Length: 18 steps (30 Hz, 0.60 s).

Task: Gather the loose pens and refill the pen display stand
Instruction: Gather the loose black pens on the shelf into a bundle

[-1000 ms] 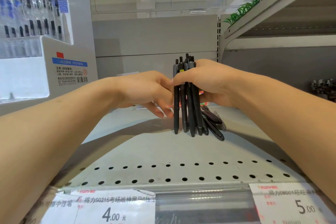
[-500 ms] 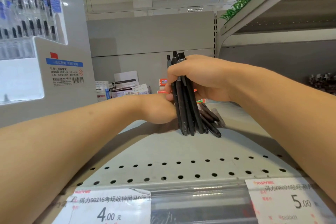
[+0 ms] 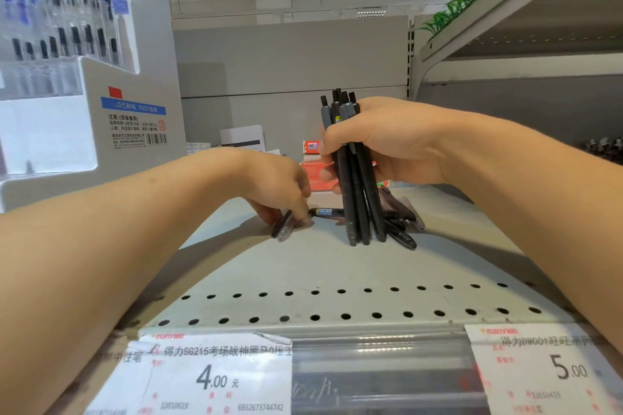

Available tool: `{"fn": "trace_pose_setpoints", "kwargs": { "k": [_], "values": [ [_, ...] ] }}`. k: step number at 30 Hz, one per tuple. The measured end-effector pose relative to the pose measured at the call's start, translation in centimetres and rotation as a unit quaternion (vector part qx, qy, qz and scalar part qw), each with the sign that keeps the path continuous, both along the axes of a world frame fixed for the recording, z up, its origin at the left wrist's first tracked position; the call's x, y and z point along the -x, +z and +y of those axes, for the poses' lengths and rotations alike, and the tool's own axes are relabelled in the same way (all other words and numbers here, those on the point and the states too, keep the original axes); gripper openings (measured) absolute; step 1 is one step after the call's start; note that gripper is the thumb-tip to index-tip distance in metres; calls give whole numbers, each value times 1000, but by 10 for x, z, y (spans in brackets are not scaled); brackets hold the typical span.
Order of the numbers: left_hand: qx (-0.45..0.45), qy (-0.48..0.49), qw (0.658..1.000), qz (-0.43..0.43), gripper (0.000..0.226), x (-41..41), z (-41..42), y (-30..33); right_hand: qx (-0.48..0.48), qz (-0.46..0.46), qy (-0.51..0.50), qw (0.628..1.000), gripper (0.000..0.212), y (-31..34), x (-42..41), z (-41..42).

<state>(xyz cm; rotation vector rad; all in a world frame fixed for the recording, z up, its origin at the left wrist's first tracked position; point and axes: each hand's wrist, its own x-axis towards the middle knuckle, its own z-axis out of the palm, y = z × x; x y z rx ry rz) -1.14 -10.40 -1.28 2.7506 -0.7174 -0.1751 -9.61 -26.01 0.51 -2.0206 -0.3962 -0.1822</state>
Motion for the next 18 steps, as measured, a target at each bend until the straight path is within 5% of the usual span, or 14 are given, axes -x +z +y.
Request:
{"fn": "trace_pose_setpoints", "kwargs": {
  "k": [4,18],
  "values": [
    [13,35,998,44,53,0,8,2,-11,-1,-7,1000,8,-1,0,0],
    [-56,49,996,55,41,6,13,5,-53,14,-4,999,14,-2,3,1]
  ]
}}
